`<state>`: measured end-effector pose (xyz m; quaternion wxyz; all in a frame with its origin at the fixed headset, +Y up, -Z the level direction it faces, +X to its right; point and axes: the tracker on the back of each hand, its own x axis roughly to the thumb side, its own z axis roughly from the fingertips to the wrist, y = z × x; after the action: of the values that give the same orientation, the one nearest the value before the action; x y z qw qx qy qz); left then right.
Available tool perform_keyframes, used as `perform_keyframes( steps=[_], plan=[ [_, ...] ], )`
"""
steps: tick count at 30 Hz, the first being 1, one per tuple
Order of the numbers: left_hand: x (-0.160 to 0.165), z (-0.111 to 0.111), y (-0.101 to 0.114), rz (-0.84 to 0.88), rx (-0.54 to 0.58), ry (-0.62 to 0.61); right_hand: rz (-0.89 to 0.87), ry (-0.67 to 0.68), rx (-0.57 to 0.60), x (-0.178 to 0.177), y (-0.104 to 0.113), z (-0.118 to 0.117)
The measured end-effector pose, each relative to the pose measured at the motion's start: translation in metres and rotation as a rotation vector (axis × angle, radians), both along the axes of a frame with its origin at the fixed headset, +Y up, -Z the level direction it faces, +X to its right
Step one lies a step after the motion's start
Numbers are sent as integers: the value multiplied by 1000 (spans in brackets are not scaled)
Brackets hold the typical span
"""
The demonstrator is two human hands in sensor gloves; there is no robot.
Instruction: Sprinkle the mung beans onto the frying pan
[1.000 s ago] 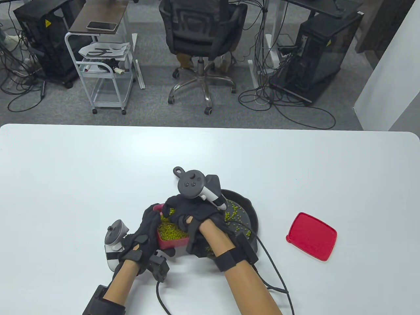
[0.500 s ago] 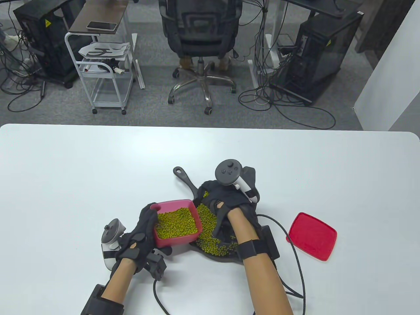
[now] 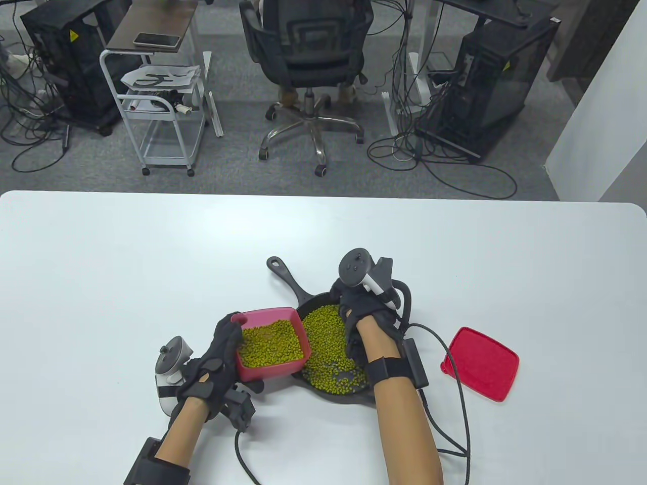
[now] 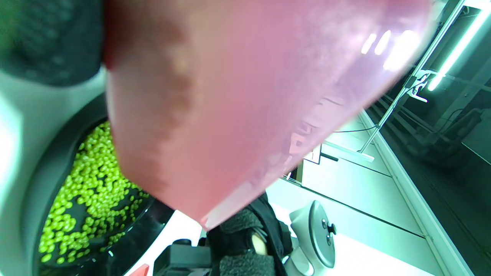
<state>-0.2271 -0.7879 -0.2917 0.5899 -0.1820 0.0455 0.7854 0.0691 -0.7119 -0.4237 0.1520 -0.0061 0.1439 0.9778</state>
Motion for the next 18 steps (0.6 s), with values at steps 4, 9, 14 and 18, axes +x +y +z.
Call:
perform_keyframes(
  steps=[4, 9, 14, 18],
  plan=[
    [0, 0, 0, -2, 2, -3, 69, 31, -82, 9, -2, 5],
    [0, -1, 0, -6, 4, -8, 122, 97, -215, 13, -3, 18],
    [1, 0, -1, -9, 9, -12, 66, 183, -329, 10, 1, 34],
    [1, 0, -1, -11, 15, -15, -15, 215, -409, 8, 3, 43]
  ],
)
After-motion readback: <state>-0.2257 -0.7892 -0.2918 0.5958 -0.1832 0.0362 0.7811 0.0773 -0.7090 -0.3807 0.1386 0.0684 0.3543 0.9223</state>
